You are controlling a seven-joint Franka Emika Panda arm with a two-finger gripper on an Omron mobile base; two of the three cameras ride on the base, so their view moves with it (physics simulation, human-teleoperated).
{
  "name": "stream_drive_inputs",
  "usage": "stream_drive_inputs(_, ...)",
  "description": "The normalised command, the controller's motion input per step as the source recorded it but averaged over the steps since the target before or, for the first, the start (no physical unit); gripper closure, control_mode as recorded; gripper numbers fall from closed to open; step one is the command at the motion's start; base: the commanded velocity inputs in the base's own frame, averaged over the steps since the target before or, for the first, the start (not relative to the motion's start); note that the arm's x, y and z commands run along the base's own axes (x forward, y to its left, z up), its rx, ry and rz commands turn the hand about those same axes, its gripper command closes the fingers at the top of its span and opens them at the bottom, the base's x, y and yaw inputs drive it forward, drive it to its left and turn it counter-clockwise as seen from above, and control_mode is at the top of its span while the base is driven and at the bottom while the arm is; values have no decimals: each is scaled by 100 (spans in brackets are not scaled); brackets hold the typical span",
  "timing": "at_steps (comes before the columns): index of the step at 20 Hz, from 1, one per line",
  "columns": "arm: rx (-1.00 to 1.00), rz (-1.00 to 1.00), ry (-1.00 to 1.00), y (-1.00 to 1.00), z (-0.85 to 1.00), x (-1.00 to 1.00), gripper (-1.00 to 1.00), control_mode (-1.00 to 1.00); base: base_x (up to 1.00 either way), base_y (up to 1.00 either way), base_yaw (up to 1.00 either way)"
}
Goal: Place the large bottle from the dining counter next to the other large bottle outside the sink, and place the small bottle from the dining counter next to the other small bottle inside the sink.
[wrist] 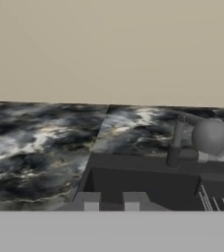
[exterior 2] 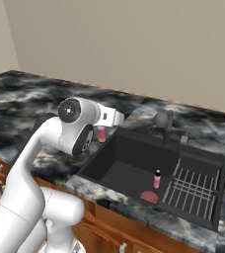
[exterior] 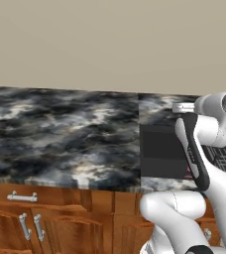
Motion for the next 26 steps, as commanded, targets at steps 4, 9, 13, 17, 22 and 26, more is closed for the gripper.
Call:
stream_drive_inputs(4,0,0,0,0,0,0,100,100,66,-1,1)
stream_drive_inputs(9,0,0,0,0,0,0,100,100,100,-11,6)
stream_drive_inputs(13,0,0,0,0,0,0,100,100,98,-18,12)
stream_drive_inputs(17,0,0,0,0,0,0,100,100,92,-8,19)
stream_drive_inputs(22,0,0,0,0,0,0,100,100,69,-6,23)
stream_drive_inputs(26,0,0,0,0,0,0,100,100,32,0,4)
